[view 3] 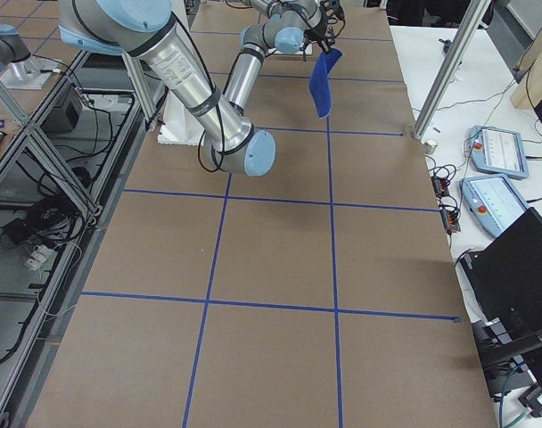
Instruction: Hang towel on rack
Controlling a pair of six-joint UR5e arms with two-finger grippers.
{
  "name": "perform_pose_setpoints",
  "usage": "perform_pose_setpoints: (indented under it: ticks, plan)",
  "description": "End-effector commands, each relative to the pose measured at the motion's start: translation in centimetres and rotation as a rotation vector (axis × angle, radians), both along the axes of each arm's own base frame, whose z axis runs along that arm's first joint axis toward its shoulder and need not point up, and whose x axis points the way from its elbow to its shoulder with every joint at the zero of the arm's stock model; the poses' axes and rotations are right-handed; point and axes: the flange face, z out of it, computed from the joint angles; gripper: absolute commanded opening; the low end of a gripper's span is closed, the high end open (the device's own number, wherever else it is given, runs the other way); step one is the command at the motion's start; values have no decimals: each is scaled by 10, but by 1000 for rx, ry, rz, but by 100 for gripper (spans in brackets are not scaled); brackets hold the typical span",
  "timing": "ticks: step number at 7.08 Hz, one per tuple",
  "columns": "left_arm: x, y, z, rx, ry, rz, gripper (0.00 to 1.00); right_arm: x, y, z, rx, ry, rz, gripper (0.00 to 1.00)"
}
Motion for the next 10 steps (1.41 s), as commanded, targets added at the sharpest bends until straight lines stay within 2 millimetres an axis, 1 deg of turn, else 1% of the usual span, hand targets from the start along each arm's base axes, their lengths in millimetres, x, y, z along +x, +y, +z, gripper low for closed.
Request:
perform_pose_setpoints:
  ticks: [1,2,4,6,8,10]
  plan:
    - [-5,-2,1,2,2,-12,98,7,13,16,77,-6,-20,0]
    - [-12,-7,0,-2,4,-27,98,8,17,24,84,-15,-23,0]
    - [-10,-6,-5,-36,20,-37,98,1,24,18,91,-23,-35,0]
    - [-8,-6,-4,-40,19,-38,98,1,24,15,172,3,-51,0]
    - [0,-1,-3,-61,22,-24,98,1,25,14,215,10,-61,0]
    - [1,1,-4,-74,28,-20,98,-2,30,12,253,10,-74,0]
